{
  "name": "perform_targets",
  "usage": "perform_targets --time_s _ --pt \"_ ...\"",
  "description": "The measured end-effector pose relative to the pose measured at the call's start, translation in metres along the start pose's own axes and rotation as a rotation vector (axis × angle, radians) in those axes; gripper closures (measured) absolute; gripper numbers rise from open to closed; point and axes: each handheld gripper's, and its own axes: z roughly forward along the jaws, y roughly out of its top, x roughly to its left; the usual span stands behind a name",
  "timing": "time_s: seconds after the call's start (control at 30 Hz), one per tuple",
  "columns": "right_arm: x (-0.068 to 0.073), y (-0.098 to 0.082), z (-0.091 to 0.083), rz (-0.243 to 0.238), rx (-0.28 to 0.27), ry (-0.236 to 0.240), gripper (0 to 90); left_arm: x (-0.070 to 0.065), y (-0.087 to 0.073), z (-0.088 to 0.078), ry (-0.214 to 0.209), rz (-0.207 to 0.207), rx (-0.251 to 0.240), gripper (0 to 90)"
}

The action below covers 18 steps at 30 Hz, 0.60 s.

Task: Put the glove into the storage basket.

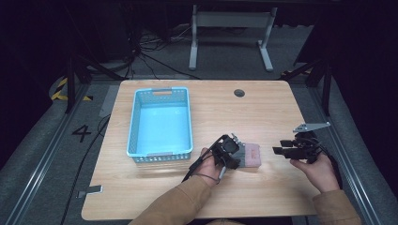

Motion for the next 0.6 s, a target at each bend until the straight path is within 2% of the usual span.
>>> perform_targets --time_s 0.13,0.23,0.27,0.43,0.6 --pt "-0.001 0.0 -0.001 0.003 -0.004 -0.003 49.3 0.0 0.0 -0.002 -0.007 0.01 0.003 60.4" --pt "-0.002 -0.001 0.0 0.003 -0.001 0.001 49.4 -0.002 0.001 -0.004 0.014 0.023 0.009 62.9" --pt "-0.002 -0.001 0.0 0.003 -0.003 0.001 49.5 -0.001 0.002 -0.005 0.01 0.029 0.01 63.6" --pt "-0.004 0.0 -0.001 0.007 -0.008 -0.002 49.6 0.005 0.006 -0.014 -0.077 0.004 0.026 65.2" --pt "-0.005 0.001 -0.001 0.012 -0.012 0.001 49.6 0.006 0.01 -0.029 -0.102 0.029 0.019 65.3"
